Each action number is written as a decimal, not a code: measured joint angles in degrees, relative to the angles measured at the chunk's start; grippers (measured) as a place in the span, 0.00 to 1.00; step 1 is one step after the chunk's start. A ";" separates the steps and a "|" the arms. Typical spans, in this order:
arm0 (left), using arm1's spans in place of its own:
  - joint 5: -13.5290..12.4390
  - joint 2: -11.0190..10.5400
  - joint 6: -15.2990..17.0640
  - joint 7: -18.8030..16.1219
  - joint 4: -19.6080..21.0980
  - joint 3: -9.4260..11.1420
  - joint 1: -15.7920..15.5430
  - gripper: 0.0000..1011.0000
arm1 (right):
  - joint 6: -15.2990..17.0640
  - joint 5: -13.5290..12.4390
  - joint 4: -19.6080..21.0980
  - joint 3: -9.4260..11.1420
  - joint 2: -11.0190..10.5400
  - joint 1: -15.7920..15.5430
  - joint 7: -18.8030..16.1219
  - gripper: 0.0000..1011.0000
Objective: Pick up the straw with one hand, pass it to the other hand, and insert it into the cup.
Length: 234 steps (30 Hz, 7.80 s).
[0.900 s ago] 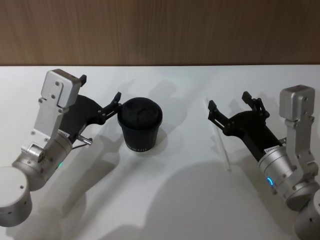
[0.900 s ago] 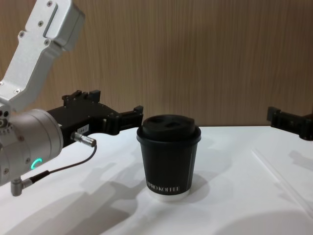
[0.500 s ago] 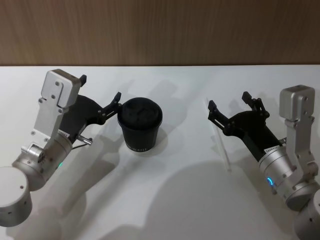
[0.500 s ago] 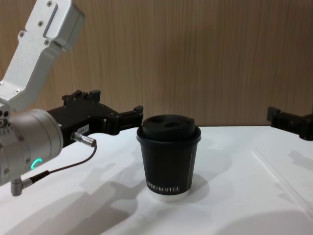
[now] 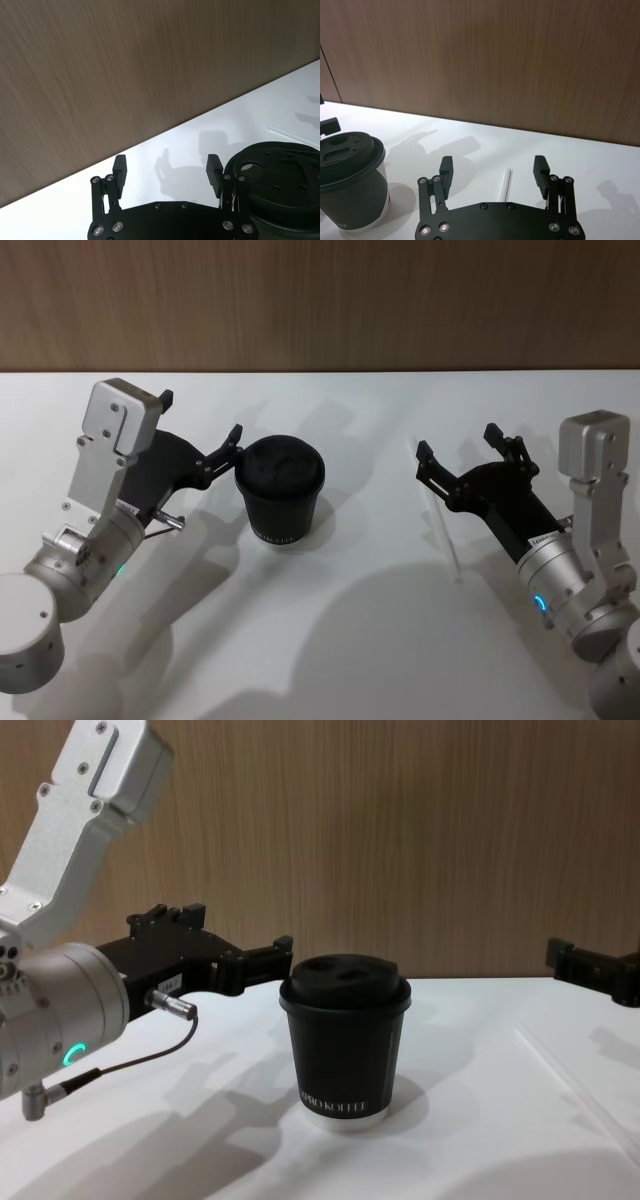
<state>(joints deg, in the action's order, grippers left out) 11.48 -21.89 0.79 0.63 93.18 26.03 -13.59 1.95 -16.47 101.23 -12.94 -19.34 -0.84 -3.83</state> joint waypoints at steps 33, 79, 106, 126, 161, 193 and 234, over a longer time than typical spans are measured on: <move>0.00 0.00 0.00 0.00 0.00 0.00 0.00 0.99 | 17.79 4.63 8.05 -1.76 3.41 -2.83 9.13 0.99; 0.00 0.00 0.00 0.00 0.00 0.00 0.00 0.99 | 23.57 6.38 5.41 -0.89 4.15 -3.99 7.94 0.99; 0.00 0.00 0.00 0.00 0.00 0.00 0.00 0.99 | 24.18 5.85 2.50 0.41 5.39 -2.58 5.73 0.71; 0.00 0.00 0.00 0.00 0.00 0.00 0.00 0.99 | 23.85 5.83 2.44 0.98 6.25 -3.36 4.44 0.09; 0.00 -0.01 0.00 0.00 0.00 0.00 0.00 0.99 | 16.11 6.73 4.66 2.67 5.96 -2.94 0.43 0.00; 0.00 0.00 0.00 0.00 0.00 0.00 0.00 0.99 | -2.59 -2.72 2.26 5.53 -0.98 5.18 -19.74 0.00; 5.38 -0.94 -3.27 6.90 1.84 -2.00 0.19 0.99 | -5.71 -13.62 -11.06 -1.19 -0.84 17.82 -36.39 0.00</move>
<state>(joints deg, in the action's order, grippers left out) 16.86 -22.83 -2.48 7.52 95.01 24.02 -13.40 -3.76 -30.09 90.17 -14.12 -20.18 16.98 -40.21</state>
